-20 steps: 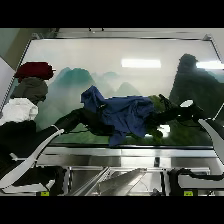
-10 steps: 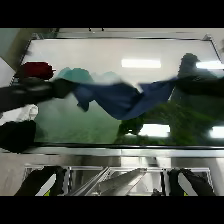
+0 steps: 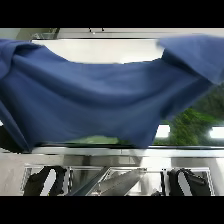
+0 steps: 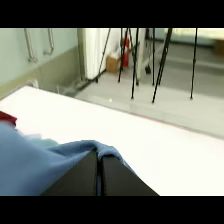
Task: Fold the shirts.
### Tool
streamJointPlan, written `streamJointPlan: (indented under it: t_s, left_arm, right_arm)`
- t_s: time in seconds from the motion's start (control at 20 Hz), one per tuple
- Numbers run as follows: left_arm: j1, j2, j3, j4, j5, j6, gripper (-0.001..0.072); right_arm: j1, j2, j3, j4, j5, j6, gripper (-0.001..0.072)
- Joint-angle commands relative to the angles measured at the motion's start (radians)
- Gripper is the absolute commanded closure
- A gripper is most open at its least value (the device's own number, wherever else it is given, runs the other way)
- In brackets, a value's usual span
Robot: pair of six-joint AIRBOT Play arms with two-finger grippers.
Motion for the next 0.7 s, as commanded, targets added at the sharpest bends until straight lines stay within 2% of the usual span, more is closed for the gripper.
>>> streamJointPlan:
  t_s: [0.0,0.1,0.2,0.25,0.45,0.6,0.65]
  left_arm:
    - [-0.080,-0.169,-0.105,0.009,-0.010,0.114,0.0695]
    - [-0.170,-0.303,-0.179,0.021,-0.138,0.201,0.0695]
    - [-0.217,-0.460,-0.219,0.043,-0.278,0.227,0.0695]
    - [-0.223,-0.555,-0.212,0.041,-0.302,0.241,0.0695]
    - [-0.224,-0.909,-0.081,0.039,-0.299,0.276,0.0695]
    - [-0.224,-1.065,0.077,0.032,-0.306,0.275,0.0695]
    - [-0.221,-1.097,0.121,0.033,-0.290,0.268,0.0694]
  right_arm:
    - [0.049,-0.170,-0.048,-0.021,0.027,-0.024,0.0691]
    - [0.124,-0.325,-0.103,-0.023,-0.025,-0.100,0.0691]
    - [0.181,-0.492,-0.122,-0.026,-0.119,-0.138,0.0691]
    - [0.201,-0.584,-0.121,-0.025,-0.179,-0.139,0.0691]
    - [0.251,-0.861,-0.121,0.055,-0.362,-0.143,0.0690]
    - [0.266,-0.916,-0.118,0.135,-0.462,-0.223,0.0690]
    - [0.264,-0.916,-0.116,0.134,-0.461,-0.222,0.0661]
